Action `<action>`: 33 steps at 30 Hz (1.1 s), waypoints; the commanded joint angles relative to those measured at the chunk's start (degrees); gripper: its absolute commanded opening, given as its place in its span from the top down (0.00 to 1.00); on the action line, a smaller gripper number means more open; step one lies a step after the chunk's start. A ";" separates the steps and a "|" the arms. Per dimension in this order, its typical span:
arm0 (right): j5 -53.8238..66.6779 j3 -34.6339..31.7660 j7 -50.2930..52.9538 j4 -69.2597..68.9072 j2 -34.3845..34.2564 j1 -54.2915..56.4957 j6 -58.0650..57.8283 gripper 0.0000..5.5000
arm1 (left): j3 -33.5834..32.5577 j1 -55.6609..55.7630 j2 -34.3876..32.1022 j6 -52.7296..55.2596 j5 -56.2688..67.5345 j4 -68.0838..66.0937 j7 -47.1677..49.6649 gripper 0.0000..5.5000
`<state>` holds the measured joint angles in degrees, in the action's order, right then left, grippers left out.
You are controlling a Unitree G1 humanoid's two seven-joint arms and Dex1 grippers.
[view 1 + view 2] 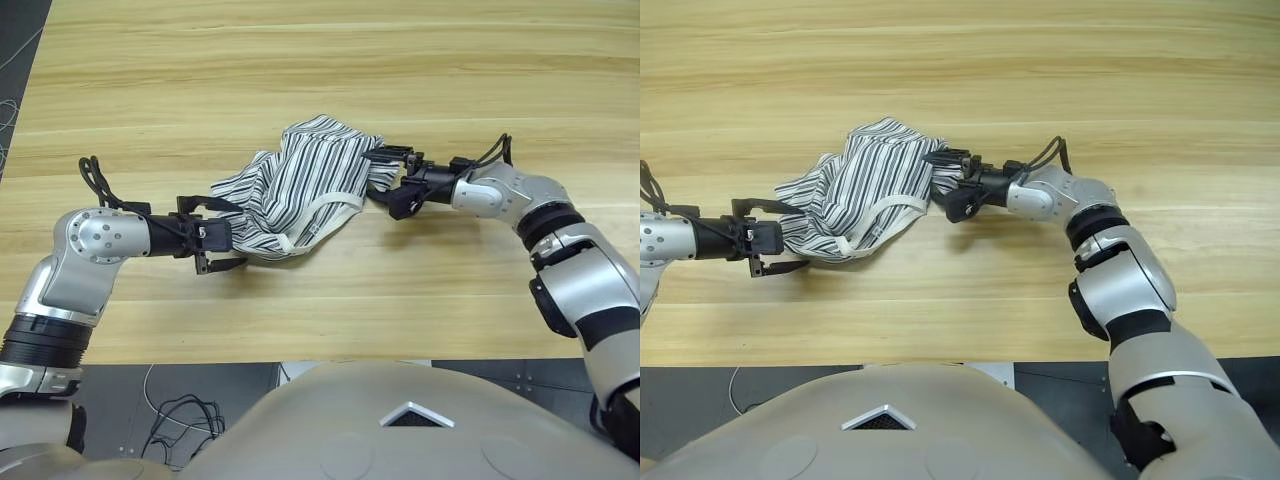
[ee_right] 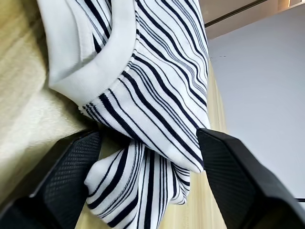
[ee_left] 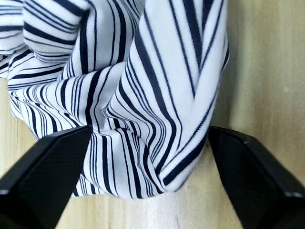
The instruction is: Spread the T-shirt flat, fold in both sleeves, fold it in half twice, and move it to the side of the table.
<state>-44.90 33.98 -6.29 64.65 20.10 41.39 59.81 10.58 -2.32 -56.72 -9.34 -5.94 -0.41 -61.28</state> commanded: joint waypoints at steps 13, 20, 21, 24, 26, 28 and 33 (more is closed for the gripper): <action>0.23 3.05 2.16 2.94 -1.47 1.13 1.30 0.76 | -0.42 0.07 -0.35 1.64 0.02 0.91 -0.25 0.68; 0.65 2.88 1.71 2.84 -1.03 1.21 1.99 0.98 | -1.17 0.46 -0.79 1.43 1.37 1.25 -1.05 0.88; 0.77 2.80 1.60 2.83 -0.97 1.21 2.09 0.98 | -1.20 0.55 -0.83 1.46 1.51 1.27 -1.16 0.93; 1.17 2.64 1.00 2.66 -0.73 1.18 2.57 0.98 | -1.30 0.66 -0.79 1.42 1.79 1.29 -1.48 0.98; 1.35 2.60 0.51 2.51 -0.60 1.11 2.92 0.98 | -1.42 0.56 -0.93 1.42 2.26 1.49 -2.05 0.98; 1.70 2.48 -0.20 2.23 -0.43 1.03 3.39 0.98 | -1.76 -0.06 -1.24 1.57 3.37 2.26 -3.05 0.98; 26.54 -1.46 -28.78 -4.80 2.61 -2.96 2.08 0.98 | -5.04 1.27 -3.08 2.49 8.12 6.30 -6.06 0.98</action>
<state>-35.21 34.58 -16.16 66.81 19.55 41.36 65.23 8.61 -2.72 -57.26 -7.70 -1.25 3.02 -64.73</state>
